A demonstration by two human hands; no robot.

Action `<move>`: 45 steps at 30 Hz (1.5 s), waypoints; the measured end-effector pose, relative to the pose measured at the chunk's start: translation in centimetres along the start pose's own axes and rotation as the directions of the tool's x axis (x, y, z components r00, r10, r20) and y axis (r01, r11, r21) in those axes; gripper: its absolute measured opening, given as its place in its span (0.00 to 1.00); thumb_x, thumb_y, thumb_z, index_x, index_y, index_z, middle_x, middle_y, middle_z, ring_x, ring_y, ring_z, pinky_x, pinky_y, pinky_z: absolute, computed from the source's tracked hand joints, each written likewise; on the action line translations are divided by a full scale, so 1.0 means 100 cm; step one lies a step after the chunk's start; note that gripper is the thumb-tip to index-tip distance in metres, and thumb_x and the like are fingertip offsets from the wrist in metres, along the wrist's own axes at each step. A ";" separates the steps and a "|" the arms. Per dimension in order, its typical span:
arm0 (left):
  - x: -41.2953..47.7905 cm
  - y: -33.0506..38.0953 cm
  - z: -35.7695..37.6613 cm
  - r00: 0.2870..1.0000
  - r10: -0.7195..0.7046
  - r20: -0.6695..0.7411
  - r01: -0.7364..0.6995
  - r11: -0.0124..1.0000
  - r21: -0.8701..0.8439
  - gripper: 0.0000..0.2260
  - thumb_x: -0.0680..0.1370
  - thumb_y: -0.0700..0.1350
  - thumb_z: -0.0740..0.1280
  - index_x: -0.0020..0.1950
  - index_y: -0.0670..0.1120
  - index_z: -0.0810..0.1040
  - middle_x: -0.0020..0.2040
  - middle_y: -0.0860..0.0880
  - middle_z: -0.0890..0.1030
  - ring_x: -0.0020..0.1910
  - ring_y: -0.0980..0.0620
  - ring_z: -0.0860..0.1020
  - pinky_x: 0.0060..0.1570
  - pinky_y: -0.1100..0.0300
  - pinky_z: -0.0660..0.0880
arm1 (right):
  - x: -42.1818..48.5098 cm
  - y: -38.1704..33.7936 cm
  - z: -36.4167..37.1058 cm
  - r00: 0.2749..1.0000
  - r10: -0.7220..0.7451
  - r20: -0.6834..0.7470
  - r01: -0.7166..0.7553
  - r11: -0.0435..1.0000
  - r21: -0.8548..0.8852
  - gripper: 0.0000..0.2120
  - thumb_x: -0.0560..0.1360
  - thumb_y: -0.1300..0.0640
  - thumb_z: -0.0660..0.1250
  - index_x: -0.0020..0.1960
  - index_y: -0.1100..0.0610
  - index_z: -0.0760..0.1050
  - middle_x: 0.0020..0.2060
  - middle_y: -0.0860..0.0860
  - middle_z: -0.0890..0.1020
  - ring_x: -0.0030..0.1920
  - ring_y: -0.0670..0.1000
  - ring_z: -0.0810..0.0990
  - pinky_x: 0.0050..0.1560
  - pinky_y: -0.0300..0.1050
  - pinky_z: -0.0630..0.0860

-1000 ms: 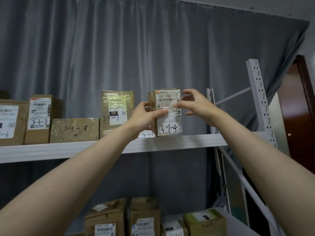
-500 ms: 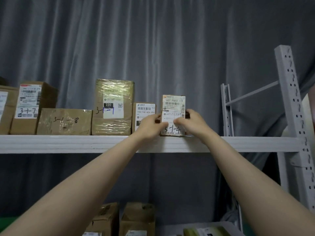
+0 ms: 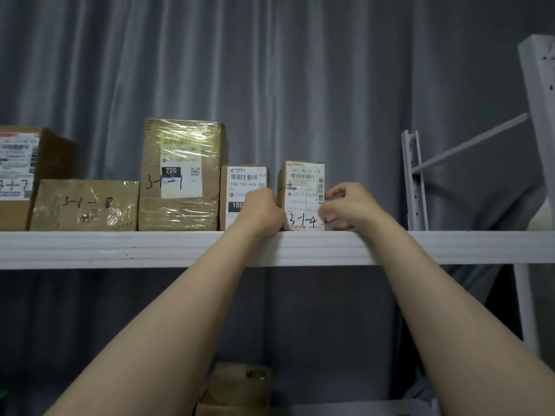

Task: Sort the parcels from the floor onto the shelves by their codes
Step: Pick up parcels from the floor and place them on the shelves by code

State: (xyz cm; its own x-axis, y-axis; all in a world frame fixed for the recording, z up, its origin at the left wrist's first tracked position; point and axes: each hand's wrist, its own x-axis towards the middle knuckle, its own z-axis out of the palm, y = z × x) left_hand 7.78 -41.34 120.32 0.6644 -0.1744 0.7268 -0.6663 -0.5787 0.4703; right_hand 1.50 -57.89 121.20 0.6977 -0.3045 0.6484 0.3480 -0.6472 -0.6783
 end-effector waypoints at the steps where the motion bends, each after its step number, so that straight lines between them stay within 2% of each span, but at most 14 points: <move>1: 0.000 -0.001 0.001 1.000 -0.006 -0.020 0.006 1.000 0.010 0.06 0.70 0.37 0.74 0.47 0.38 0.83 0.47 0.43 0.82 0.49 0.46 0.79 0.38 0.59 0.73 | -0.001 0.002 -0.002 1.000 0.003 -0.004 -0.003 0.999 0.049 0.11 0.68 0.70 0.71 0.46 0.58 0.75 0.37 0.53 0.81 0.33 0.49 0.80 0.23 0.36 0.70; 3: 0.001 -0.001 0.002 0.999 -0.018 -0.040 0.019 1.000 0.022 0.06 0.70 0.37 0.74 0.45 0.38 0.83 0.46 0.42 0.83 0.49 0.45 0.80 0.37 0.59 0.74 | -0.002 0.003 -0.004 1.000 -0.025 -0.005 0.025 0.998 0.065 0.10 0.68 0.72 0.70 0.43 0.59 0.75 0.35 0.56 0.80 0.30 0.49 0.78 0.21 0.33 0.67; 5: 0.001 -0.001 0.002 0.998 -0.028 -0.058 0.030 0.999 0.029 0.07 0.69 0.37 0.76 0.45 0.37 0.83 0.47 0.42 0.82 0.49 0.44 0.79 0.39 0.57 0.76 | -0.002 0.004 -0.003 0.998 -0.057 0.012 0.057 0.998 0.031 0.09 0.68 0.73 0.69 0.40 0.60 0.77 0.35 0.57 0.80 0.33 0.51 0.79 0.23 0.34 0.69; 9: 0.000 -0.002 0.002 0.995 -0.011 -0.094 0.017 0.998 0.066 0.08 0.72 0.39 0.73 0.49 0.38 0.83 0.50 0.41 0.82 0.51 0.44 0.79 0.45 0.55 0.78 | 0.003 0.007 0.002 0.996 -0.075 0.056 0.082 0.988 -0.128 0.09 0.67 0.69 0.69 0.40 0.56 0.81 0.38 0.54 0.83 0.36 0.49 0.81 0.34 0.38 0.75; 12: 0.000 -0.003 0.002 0.997 -0.008 -0.083 0.014 0.997 0.077 0.08 0.75 0.40 0.69 0.53 0.39 0.82 0.53 0.41 0.82 0.52 0.44 0.79 0.50 0.54 0.78 | 0.005 0.005 0.004 0.990 -0.100 0.097 0.121 0.963 -0.242 0.10 0.67 0.67 0.71 0.40 0.53 0.83 0.41 0.50 0.83 0.45 0.48 0.80 0.46 0.40 0.75; 16: -0.002 0.000 0.000 1.000 -0.022 -0.001 0.022 0.997 0.077 0.10 0.75 0.43 0.70 0.55 0.41 0.82 0.53 0.44 0.81 0.51 0.46 0.78 0.44 0.57 0.73 | 0.002 0.002 0.005 0.986 -0.104 0.131 0.145 0.920 -0.363 0.09 0.69 0.65 0.71 0.48 0.56 0.85 0.46 0.50 0.85 0.51 0.48 0.81 0.51 0.38 0.74; 24: 0.001 -0.001 -0.001 0.998 -0.027 0.063 0.023 0.998 0.057 0.09 0.75 0.43 0.69 0.52 0.41 0.83 0.51 0.45 0.81 0.50 0.47 0.78 0.43 0.58 0.71 | 0.004 0.002 0.005 0.984 -0.107 0.143 0.153 0.917 -0.368 0.13 0.70 0.64 0.72 0.52 0.53 0.84 0.49 0.47 0.83 0.55 0.47 0.79 0.59 0.39 0.74; 27: -0.001 0.000 -0.001 0.998 -0.020 0.054 0.017 0.998 0.061 0.06 0.75 0.44 0.69 0.42 0.42 0.80 0.41 0.47 0.78 0.43 0.48 0.76 0.34 0.60 0.68 | 0.004 0.003 0.005 0.983 -0.110 0.144 0.155 0.920 -0.359 0.15 0.70 0.65 0.72 0.54 0.53 0.84 0.52 0.49 0.84 0.58 0.48 0.80 0.64 0.42 0.74; 29: -0.004 0.001 -0.002 0.999 -0.022 0.023 0.020 0.998 0.058 0.08 0.75 0.44 0.68 0.37 0.43 0.75 0.36 0.49 0.74 0.37 0.51 0.73 0.29 0.60 0.65 | 0.004 0.003 0.005 0.983 -0.117 0.140 0.160 0.924 -0.347 0.17 0.70 0.66 0.72 0.56 0.52 0.83 0.55 0.50 0.84 0.59 0.49 0.80 0.65 0.43 0.74; 34: -0.010 0.004 -0.003 0.999 -0.005 -0.054 0.006 1.000 0.016 0.07 0.75 0.43 0.66 0.42 0.40 0.79 0.38 0.46 0.77 0.35 0.52 0.73 0.28 0.60 0.66 | 0.004 0.003 0.006 0.982 -0.122 0.142 0.165 0.922 -0.351 0.18 0.69 0.66 0.71 0.57 0.52 0.83 0.56 0.51 0.84 0.59 0.51 0.80 0.66 0.46 0.73; 38: -0.012 0.006 -0.005 0.995 -0.017 -0.096 0.011 0.998 -0.059 0.16 0.76 0.47 0.67 0.49 0.34 0.82 0.46 0.38 0.83 0.46 0.42 0.81 0.42 0.53 0.76 | -0.001 0.001 0.005 0.979 -0.139 0.151 0.183 0.923 -0.337 0.21 0.70 0.67 0.69 0.61 0.53 0.81 0.55 0.51 0.84 0.59 0.50 0.80 0.66 0.44 0.73; 39: -0.012 0.006 -0.005 0.994 -0.019 -0.109 0.011 0.998 -0.067 0.17 0.76 0.48 0.67 0.50 0.33 0.82 0.47 0.37 0.83 0.46 0.42 0.80 0.44 0.53 0.76 | -0.002 0.001 0.005 0.978 -0.149 0.144 0.189 0.926 -0.327 0.20 0.71 0.66 0.69 0.60 0.54 0.81 0.55 0.52 0.84 0.59 0.50 0.80 0.65 0.43 0.73; 42: -0.016 0.008 -0.006 0.992 -0.010 -0.128 0.000 0.997 -0.075 0.16 0.76 0.50 0.67 0.48 0.36 0.80 0.47 0.37 0.83 0.42 0.46 0.77 0.42 0.54 0.74 | -0.003 0.004 0.007 0.977 -0.213 0.018 0.208 0.925 -0.319 0.13 0.72 0.62 0.65 0.53 0.52 0.83 0.55 0.56 0.82 0.57 0.52 0.79 0.62 0.41 0.73; 45: -0.021 0.010 -0.009 0.990 -0.003 -0.138 -0.022 0.983 -0.181 0.18 0.70 0.55 0.69 0.51 0.44 0.74 0.48 0.43 0.82 0.46 0.46 0.80 0.50 0.48 0.79 | -0.002 0.006 0.010 0.957 -0.265 -0.122 0.208 0.914 -0.349 0.13 0.71 0.65 0.60 0.40 0.49 0.78 0.53 0.57 0.81 0.53 0.54 0.77 0.57 0.43 0.75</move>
State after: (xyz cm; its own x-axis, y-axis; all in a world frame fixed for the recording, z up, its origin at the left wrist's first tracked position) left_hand 5.45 -40.87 119.73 0.6134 -0.0610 0.7874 -0.7310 -0.4212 0.5368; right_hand 2.23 -57.51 120.31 0.4989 -0.2055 0.8419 0.2448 -0.8985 -0.3643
